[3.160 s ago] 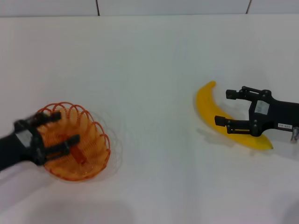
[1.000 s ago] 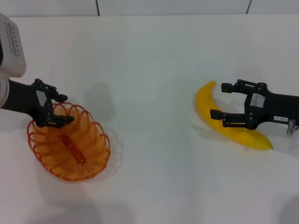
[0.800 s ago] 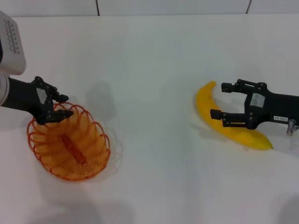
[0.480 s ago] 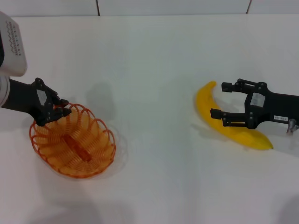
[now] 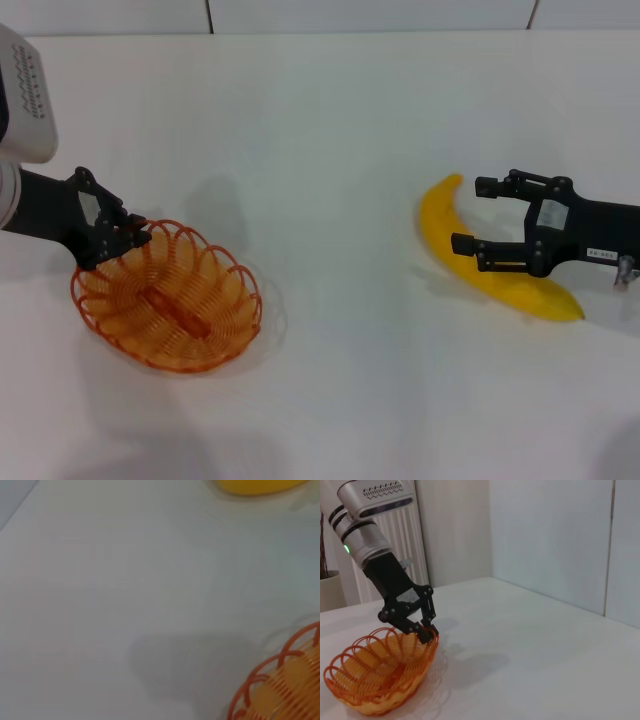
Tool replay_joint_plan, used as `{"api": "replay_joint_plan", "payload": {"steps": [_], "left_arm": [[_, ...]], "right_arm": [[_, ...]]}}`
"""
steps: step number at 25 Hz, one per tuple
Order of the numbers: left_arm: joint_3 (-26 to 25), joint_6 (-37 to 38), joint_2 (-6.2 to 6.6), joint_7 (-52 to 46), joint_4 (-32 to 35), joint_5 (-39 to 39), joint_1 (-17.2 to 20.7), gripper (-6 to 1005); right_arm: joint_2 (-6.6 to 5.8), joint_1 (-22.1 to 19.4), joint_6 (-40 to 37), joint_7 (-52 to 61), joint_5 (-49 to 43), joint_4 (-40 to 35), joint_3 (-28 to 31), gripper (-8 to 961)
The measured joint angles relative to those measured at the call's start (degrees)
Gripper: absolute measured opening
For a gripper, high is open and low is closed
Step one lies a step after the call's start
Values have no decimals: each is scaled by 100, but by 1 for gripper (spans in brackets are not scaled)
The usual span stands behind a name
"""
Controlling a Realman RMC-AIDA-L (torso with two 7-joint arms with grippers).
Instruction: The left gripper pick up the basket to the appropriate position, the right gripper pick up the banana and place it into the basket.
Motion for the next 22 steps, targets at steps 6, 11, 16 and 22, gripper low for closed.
{"api": "replay_joint_plan", "payload": {"steps": [6, 11, 16, 22], "left_arm": [[1, 29, 1, -5, 0, -6, 0, 112], [-292, 586, 30, 84, 112, -178, 25, 98], [-962, 1250, 43, 352, 369, -295, 105, 83], [-1673, 1980, 50, 734, 448, -603, 135, 65]], "right_arm": [[-8, -12, 0, 0, 0, 0, -3, 847], [-17, -35, 0, 0, 0, 0, 15, 845], [-28, -48, -1, 0, 4, 0, 24, 844], [-27, -52, 0, 0, 8, 0, 24, 841]]}}
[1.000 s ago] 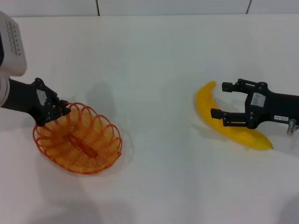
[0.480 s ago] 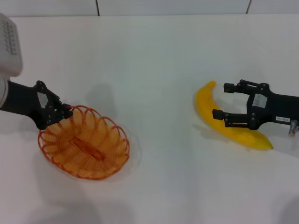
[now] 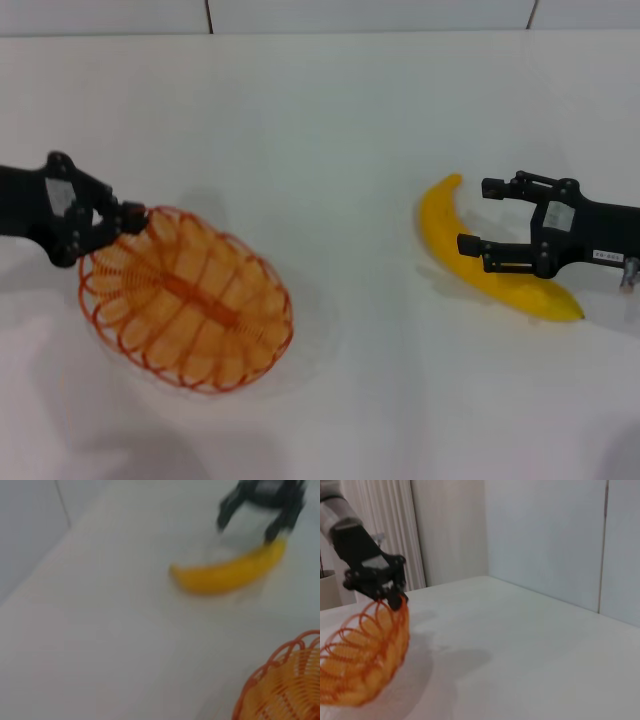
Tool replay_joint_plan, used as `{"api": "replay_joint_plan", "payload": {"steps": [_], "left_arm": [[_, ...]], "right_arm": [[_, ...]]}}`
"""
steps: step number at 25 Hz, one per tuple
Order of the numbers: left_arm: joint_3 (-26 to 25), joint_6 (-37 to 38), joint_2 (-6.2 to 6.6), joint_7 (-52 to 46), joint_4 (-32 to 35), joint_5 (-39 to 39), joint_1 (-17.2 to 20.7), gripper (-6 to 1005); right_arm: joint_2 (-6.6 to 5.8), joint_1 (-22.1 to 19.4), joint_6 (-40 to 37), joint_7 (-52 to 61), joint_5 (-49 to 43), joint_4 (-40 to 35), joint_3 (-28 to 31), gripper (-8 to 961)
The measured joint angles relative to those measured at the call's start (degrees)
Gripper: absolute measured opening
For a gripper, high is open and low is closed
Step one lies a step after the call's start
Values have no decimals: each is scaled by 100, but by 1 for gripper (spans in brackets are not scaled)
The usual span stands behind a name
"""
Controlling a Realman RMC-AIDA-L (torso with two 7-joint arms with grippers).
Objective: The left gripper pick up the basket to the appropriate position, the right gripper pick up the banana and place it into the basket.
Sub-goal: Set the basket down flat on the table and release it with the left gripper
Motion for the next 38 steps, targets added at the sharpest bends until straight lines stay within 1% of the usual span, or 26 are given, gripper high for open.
{"api": "replay_joint_plan", "payload": {"steps": [2, 4, 6, 10, 12, 14, 15, 21, 23, 28, 30, 38], "left_arm": [[-194, 122, 7, 54, -17, -149, 5, 59], [-336, 63, 5, 73, -114, -294, 14, 59], [-378, -130, -15, 46, -270, -372, 23, 59], [-299, -851, -70, -298, -864, -437, -61, 58], [-180, -1440, -91, -717, -1322, -500, -190, 58], [-103, -1816, -93, -997, -1670, -564, -319, 58], [-80, -1996, -92, -1172, -1926, -624, -459, 58], [24, -2578, -63, -1863, -2551, -598, -970, 57], [169, -2749, -58, -2083, -2631, -557, -1073, 57], [834, -3000, -52, -2665, -2661, -490, -1248, 57], [989, -3049, -51, -2799, -2666, -482, -1295, 57], [1115, -3074, -43, -3022, -2733, -351, -1441, 57]], "right_arm": [[1, -4, 0, 0, 1, 0, 0, 841], [4, -5, 0, 0, 1, 0, 0, 840], [15, -4, 0, 0, 1, 0, 0, 839], [41, 36, 0, 0, 2, 0, 1, 838], [59, 66, 0, 0, 12, 0, 6, 837], [65, 93, 0, -1, 54, 0, 8, 836], [67, 100, 0, -2, 81, 1, 8, 836], [72, 125, 59, -8, 159, 0, -4, 834], [79, 140, 94, -9, 160, 0, -12, 833], [118, 204, 141, -9, 163, 0, -27, 831], [131, 224, 141, -10, 164, 0, -32, 830], [155, 301, 141, -7, 168, 0, -36, 827]]}}
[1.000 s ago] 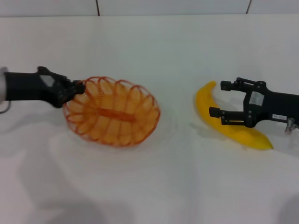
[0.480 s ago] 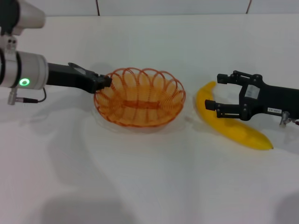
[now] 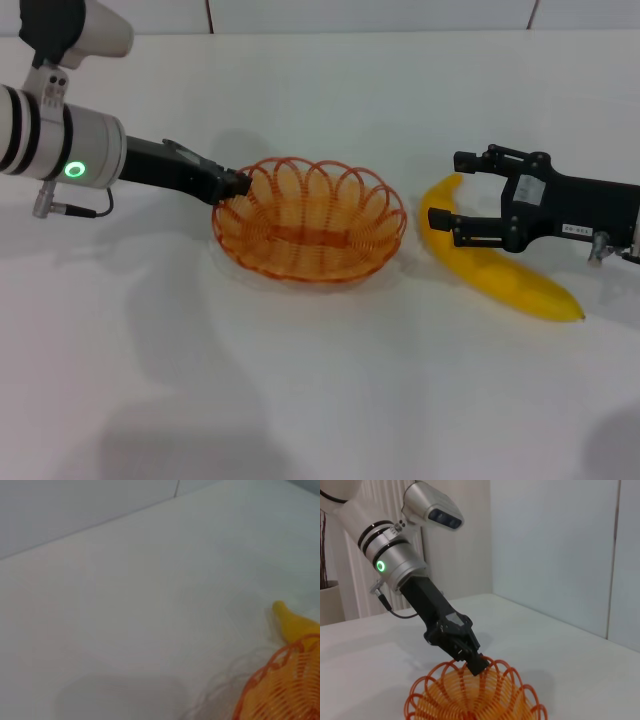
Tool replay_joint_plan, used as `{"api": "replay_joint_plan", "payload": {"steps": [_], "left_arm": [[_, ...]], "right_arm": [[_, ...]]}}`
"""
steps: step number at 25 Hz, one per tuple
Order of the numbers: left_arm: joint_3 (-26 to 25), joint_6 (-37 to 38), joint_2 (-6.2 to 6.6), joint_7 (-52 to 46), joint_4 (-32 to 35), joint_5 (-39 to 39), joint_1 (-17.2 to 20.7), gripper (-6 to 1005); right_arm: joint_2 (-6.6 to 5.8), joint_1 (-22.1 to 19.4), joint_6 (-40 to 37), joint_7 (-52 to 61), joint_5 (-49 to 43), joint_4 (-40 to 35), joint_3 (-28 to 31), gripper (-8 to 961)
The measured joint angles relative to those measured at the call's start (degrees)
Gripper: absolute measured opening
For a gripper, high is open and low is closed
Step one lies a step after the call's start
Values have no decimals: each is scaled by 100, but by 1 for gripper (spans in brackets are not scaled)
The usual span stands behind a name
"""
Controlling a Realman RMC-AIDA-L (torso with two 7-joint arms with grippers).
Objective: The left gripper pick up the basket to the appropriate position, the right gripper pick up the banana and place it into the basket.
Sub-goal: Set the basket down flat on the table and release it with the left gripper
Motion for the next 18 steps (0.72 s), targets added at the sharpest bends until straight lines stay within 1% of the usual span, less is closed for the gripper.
{"api": "replay_joint_plan", "payload": {"steps": [5, 18], "left_arm": [[37, -85, -3, -98, -43, 126, -22, 57], [42, -288, -33, -166, -125, 105, -77, 56]], "right_arm": [[14, 6, 0, 2, 0, 0, 0, 826], [13, 12, 0, 7, -1, 0, 36, 821]]}}
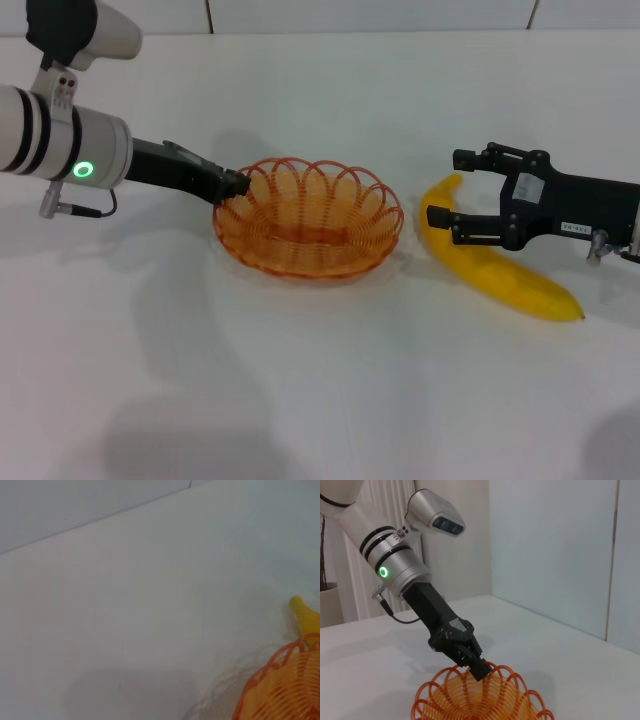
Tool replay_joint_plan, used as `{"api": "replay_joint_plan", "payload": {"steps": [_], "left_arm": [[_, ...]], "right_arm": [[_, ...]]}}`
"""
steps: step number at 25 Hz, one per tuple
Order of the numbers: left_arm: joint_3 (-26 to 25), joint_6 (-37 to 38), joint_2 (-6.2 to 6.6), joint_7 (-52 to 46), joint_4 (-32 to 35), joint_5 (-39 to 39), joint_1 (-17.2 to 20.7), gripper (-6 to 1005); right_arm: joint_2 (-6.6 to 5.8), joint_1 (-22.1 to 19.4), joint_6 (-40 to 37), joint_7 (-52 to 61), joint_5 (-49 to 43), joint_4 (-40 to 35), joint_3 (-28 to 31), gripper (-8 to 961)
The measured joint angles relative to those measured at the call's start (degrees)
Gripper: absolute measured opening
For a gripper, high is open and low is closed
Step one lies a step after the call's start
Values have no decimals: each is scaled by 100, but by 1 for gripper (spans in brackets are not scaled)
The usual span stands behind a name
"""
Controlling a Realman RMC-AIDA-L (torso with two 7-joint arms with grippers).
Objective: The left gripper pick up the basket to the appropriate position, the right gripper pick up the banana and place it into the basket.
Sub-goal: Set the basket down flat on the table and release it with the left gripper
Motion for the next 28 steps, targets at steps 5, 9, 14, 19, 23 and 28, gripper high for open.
{"api": "replay_joint_plan", "payload": {"steps": [5, 9, 14, 19, 23, 28], "left_arm": [[-10, -109, -5, -3, -33, -36, -38, 56], [-10, -134, -10, -4, -76, -45, -42, 56], [-9, -143, -10, 8, -108, -40, -48, 57], [-11, -146, -7, 81, -20, -137, -47, 79], [-10, -134, -13, 180, 235, -175, 34, 231], [-6, 212, -16, 215, 826, -212, 317, 392]], "right_arm": [[0, -2, 0, 0, 0, 0, 9, 819], [0, 0, 0, 0, 0, 0, 10, 818], [0, -8, 0, 1, 0, 0, 8, 816], [-3, -47, 0, 1, 0, 0, 8, 814], [-16, -64, 0, 1, 0, 0, 8, 812], [-37, -126, -1, 1, 14, 0, 10, 811]]}}
